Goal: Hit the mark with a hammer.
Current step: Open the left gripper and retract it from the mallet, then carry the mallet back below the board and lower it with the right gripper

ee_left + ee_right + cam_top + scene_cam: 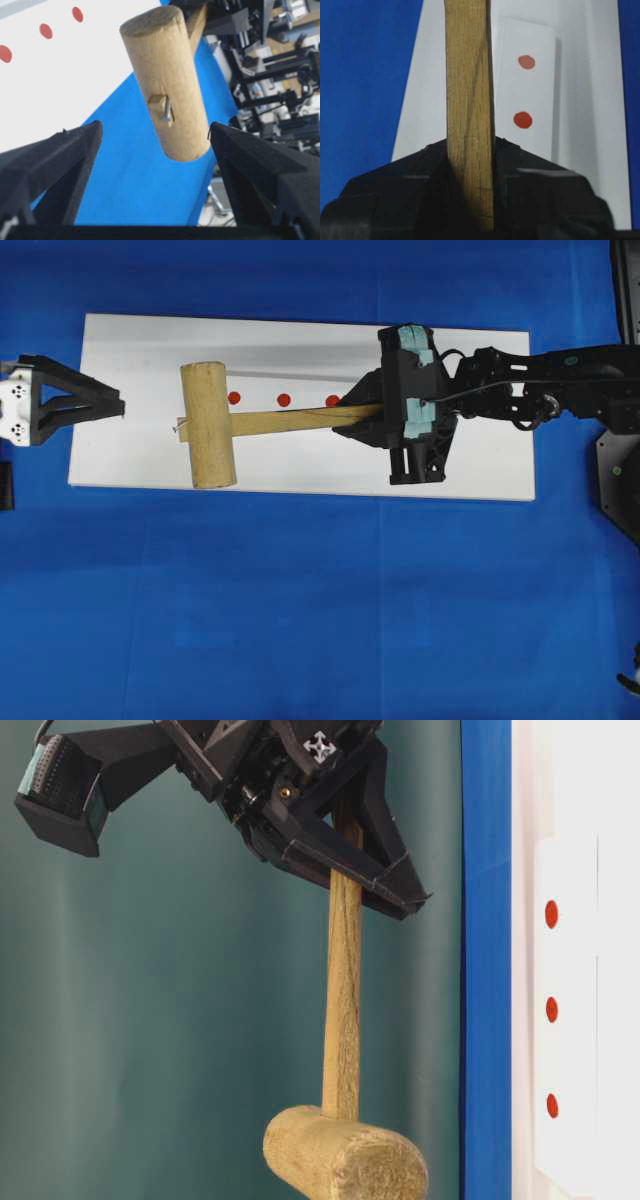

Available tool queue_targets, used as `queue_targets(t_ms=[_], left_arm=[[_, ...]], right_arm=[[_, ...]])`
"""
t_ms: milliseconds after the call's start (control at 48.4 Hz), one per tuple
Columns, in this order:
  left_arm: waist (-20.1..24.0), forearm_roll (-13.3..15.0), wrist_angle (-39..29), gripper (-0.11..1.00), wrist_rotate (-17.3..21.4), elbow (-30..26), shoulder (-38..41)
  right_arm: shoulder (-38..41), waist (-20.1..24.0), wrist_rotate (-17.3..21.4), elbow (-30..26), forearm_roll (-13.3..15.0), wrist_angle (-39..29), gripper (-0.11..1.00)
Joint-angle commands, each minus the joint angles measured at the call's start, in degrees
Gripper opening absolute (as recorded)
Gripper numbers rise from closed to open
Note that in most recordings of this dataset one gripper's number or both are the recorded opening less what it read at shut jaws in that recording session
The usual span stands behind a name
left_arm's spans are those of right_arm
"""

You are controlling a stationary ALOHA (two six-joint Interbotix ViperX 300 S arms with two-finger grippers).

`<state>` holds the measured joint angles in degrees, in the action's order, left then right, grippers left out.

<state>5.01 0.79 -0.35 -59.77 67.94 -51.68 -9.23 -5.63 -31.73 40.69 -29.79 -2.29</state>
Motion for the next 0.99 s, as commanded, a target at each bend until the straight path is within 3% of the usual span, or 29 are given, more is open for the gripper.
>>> queue_targets(t_ms=[0, 145, 248, 538, 641, 745, 972], left_arm=[[0.26, -0.18, 0.09, 0.85, 0.79, -0.53, 0.00], [0.26, -0.44, 0.09, 0.85, 3.96, -0.53, 0.09], [0.26, -0.97, 0.09, 0.85, 9.40, -0.53, 0.00], [0.35, -0.79, 0.09, 0.85, 37.44, -0.53, 0.00], [0.62, -0.62, 0.09, 0.85, 44.91, -0.44, 0.00], [1.32, -0.62, 0.18, 0.85, 48.34, -0.44, -0.09], [2.64, -0.62, 0.44, 0.85, 48.78, -0.26, -0.35]], right_arm=[[-1.58, -0.09, 0.18, -0.88, -0.44, 0.35, 0.07], [-1.32, 0.00, 0.35, -1.23, -1.67, 0.35, 0.07], [-1.14, 0.79, 0.97, -1.32, -4.66, -0.18, 0.07], [-0.44, 9.32, 5.54, -0.88, -9.67, -0.35, 0.07], [0.62, 12.92, 7.56, -1.05, -10.63, 1.23, 0.07], [2.02, 16.26, 9.40, -1.14, -11.34, 3.08, 0.07], [5.71, 21.71, 12.30, -1.67, -13.97, 8.17, 0.07]])
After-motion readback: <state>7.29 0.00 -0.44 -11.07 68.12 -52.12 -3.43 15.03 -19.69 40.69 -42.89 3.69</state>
